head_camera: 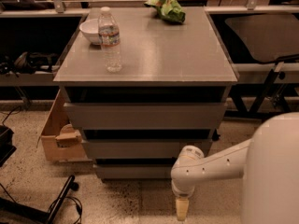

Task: Open bottom drawer

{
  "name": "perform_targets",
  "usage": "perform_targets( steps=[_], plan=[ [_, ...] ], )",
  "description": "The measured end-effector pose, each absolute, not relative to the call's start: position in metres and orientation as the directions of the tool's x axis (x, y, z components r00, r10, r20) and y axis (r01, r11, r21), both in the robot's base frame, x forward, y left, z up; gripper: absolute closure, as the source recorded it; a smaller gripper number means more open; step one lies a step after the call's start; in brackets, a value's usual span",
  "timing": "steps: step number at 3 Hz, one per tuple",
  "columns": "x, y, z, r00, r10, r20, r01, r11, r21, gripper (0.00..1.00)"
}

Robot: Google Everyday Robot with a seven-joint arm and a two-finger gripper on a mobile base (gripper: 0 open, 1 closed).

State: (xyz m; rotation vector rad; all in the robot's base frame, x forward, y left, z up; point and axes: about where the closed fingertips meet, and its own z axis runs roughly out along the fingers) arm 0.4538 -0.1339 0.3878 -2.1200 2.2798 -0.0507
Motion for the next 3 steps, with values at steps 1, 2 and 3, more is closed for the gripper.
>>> perform_targets(
  steps=[1,2,3],
  plan=[
    [0.482,-0.136,0.342,-0.086,-0.995,0.043,-0.994,0.082,-0.073,0.00],
    [0.517,-0.146,0.304,-0.114,-0.990,0.078,-0.990,0.107,-0.090,0.00],
    [0.518,-0.146,0.298,-0.117,-0.990,0.078,-0.990,0.110,-0.090,0.00]
  ],
)
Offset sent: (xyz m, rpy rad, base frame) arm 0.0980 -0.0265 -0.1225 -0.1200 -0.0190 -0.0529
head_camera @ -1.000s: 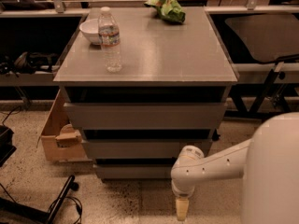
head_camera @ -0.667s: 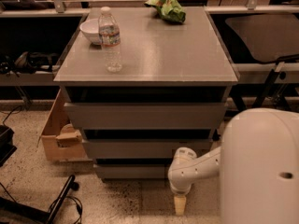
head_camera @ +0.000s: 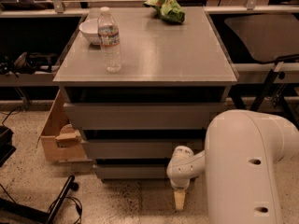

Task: Open bottom drawer

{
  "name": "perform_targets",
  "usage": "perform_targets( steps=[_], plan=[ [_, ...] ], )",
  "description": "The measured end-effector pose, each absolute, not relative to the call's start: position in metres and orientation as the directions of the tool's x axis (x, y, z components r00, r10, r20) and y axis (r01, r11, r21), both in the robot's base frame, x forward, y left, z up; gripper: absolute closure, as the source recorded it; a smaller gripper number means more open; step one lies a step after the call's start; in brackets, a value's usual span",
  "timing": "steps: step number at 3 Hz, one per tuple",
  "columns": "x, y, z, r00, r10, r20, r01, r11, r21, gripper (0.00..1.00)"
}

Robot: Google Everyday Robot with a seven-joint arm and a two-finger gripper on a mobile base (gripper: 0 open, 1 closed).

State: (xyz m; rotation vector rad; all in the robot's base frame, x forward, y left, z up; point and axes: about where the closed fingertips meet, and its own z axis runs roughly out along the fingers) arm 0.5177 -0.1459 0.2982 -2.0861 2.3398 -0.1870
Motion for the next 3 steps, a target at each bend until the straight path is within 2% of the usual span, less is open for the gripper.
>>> perform_targets(
  steps=[3],
  plan=[
    [0.558,-0.159,0.211,-0.124,-0.990,-0.067,-0.967,0.136,-0.217,0.00]
  ],
)
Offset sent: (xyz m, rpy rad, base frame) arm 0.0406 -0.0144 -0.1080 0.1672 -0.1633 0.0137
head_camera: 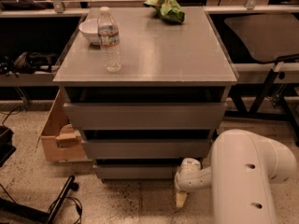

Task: Open bottom drawer

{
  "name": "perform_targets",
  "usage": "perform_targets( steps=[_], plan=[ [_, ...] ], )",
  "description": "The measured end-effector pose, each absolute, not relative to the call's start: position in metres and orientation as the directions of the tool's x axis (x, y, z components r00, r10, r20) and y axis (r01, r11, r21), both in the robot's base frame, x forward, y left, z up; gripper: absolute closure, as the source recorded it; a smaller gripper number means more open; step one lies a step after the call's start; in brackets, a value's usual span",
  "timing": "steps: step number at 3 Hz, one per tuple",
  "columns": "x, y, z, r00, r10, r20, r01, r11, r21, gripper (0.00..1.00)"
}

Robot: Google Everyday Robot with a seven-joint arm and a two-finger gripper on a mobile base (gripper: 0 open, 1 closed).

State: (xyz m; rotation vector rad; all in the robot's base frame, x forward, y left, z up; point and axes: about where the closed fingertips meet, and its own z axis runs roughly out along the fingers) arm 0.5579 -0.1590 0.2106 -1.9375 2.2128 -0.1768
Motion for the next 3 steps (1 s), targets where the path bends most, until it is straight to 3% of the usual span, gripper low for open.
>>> perform_targets(
  steps=[2,3],
  plan=[
    [0.599,-0.164,0.202,-0.049,-0.998,-0.046,-0.932,0.062,-0.356,0.00],
    [0.614,-0.159,0.186,-0.015,-1.000,-0.012,-0.934,0.018,-0.356,0.00]
  ],
)
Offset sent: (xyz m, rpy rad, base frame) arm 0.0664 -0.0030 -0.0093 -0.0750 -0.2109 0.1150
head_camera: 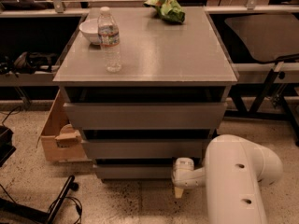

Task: Open bottom drawer

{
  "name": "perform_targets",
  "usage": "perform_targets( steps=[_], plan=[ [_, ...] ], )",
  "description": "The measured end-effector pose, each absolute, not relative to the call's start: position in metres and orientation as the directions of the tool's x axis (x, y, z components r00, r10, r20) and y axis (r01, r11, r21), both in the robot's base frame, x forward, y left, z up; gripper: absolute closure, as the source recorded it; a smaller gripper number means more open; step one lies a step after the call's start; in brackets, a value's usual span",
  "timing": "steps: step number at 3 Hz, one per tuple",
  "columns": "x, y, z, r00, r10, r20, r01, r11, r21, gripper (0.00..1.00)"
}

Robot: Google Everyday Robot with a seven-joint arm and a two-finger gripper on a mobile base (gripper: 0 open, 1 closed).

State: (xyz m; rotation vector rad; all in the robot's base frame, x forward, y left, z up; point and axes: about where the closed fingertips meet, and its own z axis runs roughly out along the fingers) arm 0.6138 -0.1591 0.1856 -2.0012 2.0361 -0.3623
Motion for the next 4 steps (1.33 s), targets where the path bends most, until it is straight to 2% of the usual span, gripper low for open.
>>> perform_targets(
  steps=[1,2,3,4],
  plan=[
    [0.624,-0.155,0.173,-0.017,-1.000,0.014,-0.944,0.011,-0.329,0.00],
    [0.632,-0.153,0.167,-0.033,-0.999,0.036,-0.953,0.021,-0.302,0.18],
    [0.625,-0.162,0.167,-0.080,-0.996,0.042,-0.962,0.066,-0.263,0.41],
    [0.597,-0.192,0.185,-0.171,-0.983,0.066,-0.961,0.152,-0.232,0.64]
  ],
)
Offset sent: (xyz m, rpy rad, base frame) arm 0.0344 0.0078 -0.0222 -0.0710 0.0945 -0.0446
